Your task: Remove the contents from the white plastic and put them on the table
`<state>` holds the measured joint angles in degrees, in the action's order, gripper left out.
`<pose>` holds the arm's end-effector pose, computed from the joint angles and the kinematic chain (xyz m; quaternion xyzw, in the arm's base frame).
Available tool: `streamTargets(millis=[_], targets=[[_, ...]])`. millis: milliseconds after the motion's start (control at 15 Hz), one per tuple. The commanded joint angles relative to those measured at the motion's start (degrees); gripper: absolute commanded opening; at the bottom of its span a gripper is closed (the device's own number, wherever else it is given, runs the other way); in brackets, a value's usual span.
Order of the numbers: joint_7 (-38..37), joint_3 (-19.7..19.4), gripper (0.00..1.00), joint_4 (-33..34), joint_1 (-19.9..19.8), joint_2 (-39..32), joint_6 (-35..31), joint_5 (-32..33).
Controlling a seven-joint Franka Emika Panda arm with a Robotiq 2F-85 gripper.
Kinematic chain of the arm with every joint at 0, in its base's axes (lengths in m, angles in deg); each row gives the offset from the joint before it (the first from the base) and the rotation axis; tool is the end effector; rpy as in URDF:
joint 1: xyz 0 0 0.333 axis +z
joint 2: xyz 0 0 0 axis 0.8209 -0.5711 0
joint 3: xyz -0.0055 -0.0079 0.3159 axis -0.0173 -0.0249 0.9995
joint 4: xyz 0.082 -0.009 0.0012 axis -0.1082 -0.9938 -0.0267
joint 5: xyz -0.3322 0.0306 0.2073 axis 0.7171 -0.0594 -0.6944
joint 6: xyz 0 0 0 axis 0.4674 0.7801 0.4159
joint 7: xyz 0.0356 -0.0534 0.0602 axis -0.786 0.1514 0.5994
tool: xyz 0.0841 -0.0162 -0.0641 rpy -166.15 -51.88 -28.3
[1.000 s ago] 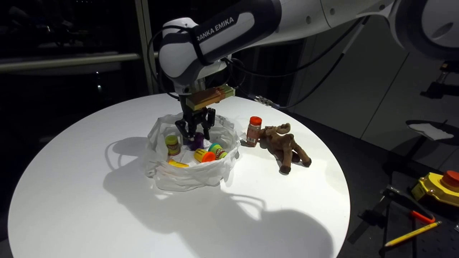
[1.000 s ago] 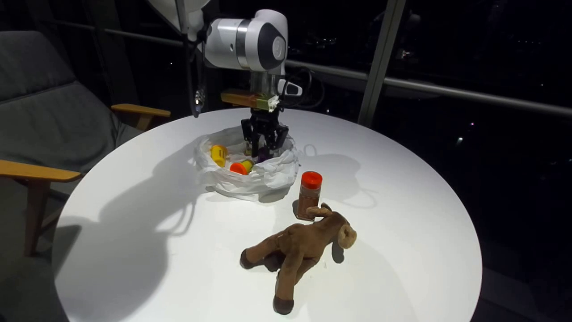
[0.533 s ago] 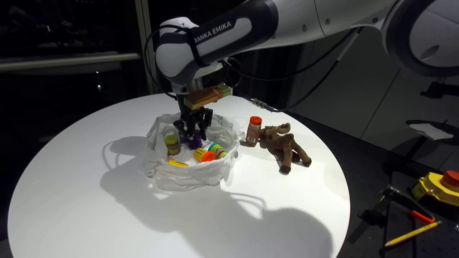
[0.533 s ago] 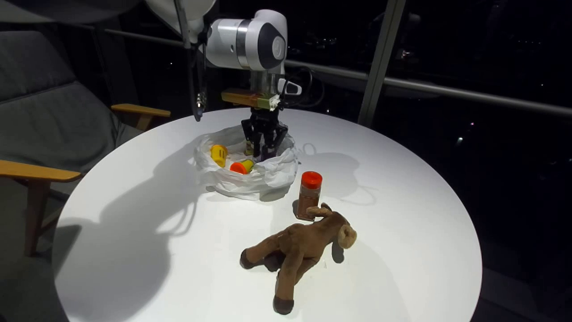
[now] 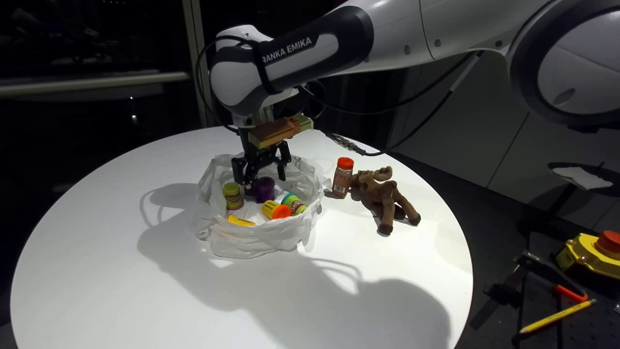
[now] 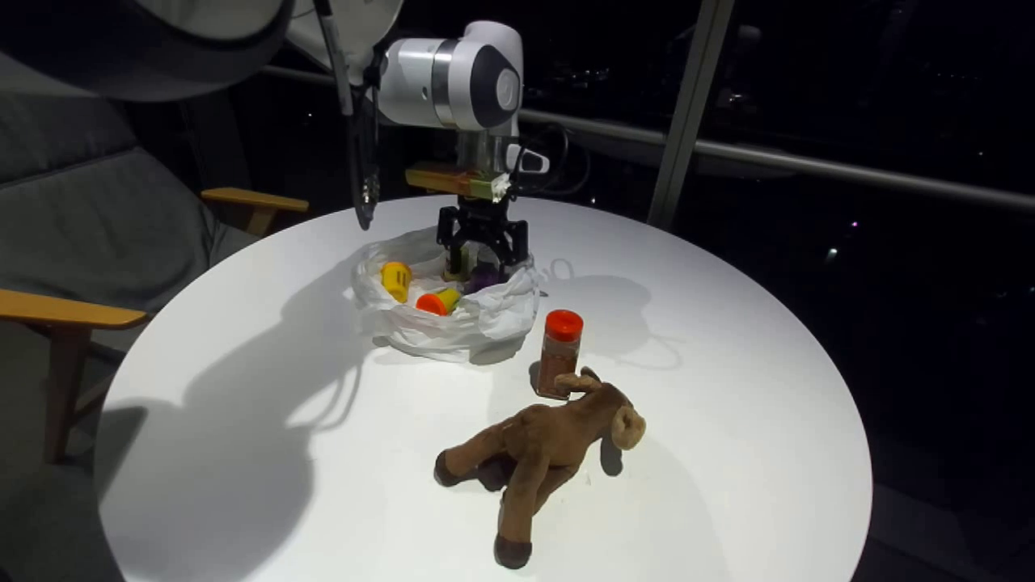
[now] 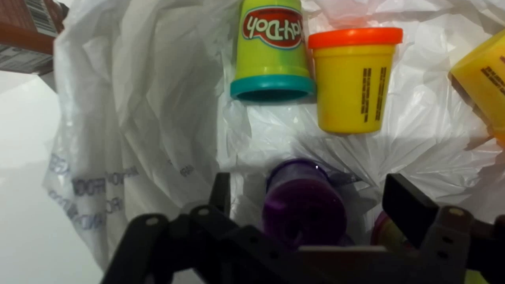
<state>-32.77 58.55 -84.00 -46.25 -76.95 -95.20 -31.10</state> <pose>0.7724 0.0984 0.1326 0.9947 -0.0302 -0.0810 0.0562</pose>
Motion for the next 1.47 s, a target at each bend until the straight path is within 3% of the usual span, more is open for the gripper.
streamTargets(millis=[0, 400, 467, 600, 933, 1400], targets=[[-0.4, -0.1, 1.0, 7.0, -0.4, -3.7, 2.1, 0.6], [-0.6, -0.6, 0.97, 8.1, -0.8, -4.3, 1.2, 0.2], [-0.5, -0.6, 0.77, 8.3, -0.8, -4.4, 1.1, 0.1], [-0.3, -0.5, 0.69, 8.5, -0.8, -4.4, 1.1, 0.1], [0.0, -0.3, 0.29, 8.5, -0.6, -4.3, 0.9, 0.1], [-2.1, -1.6, 0.26, 6.6, -0.3, 0.3, 2.5, 0.8]])
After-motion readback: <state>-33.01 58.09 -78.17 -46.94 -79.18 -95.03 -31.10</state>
